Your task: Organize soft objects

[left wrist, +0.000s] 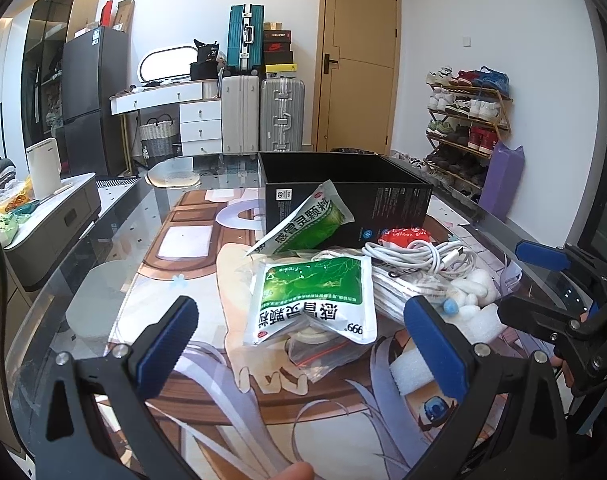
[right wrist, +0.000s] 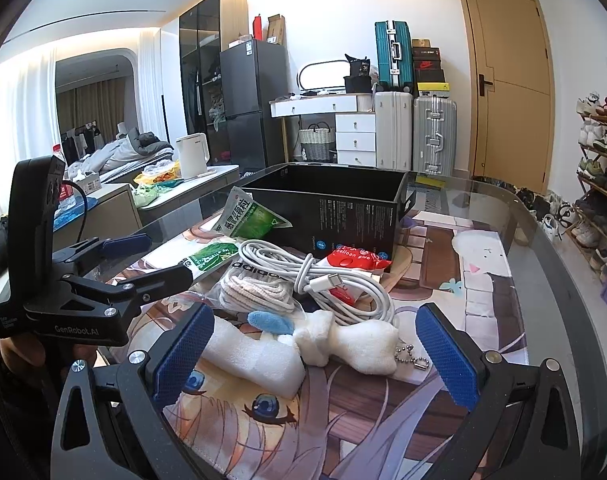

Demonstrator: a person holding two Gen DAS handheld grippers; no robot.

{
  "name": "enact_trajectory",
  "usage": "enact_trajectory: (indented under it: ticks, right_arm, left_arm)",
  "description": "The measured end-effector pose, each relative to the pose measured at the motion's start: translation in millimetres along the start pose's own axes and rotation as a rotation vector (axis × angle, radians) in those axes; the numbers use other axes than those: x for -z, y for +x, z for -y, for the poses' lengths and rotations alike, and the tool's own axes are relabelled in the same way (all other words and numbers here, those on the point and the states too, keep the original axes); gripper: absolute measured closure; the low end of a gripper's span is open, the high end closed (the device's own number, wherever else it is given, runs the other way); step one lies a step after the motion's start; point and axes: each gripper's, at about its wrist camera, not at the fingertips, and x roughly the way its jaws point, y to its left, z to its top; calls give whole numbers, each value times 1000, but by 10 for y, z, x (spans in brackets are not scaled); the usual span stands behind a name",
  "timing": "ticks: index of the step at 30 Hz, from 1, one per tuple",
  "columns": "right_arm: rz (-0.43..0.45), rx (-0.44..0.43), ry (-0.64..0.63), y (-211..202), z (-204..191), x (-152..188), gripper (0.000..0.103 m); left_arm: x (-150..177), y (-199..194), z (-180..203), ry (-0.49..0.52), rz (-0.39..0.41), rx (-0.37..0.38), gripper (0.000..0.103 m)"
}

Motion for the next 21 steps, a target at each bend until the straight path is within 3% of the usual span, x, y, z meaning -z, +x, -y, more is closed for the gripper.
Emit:
enact_trajectory:
  ticks: [21]
  right_arm:
    - [-3,2,0,-7,3,-1,0]
  left_arm:
    - [3,12,-16,2,-8,4,0]
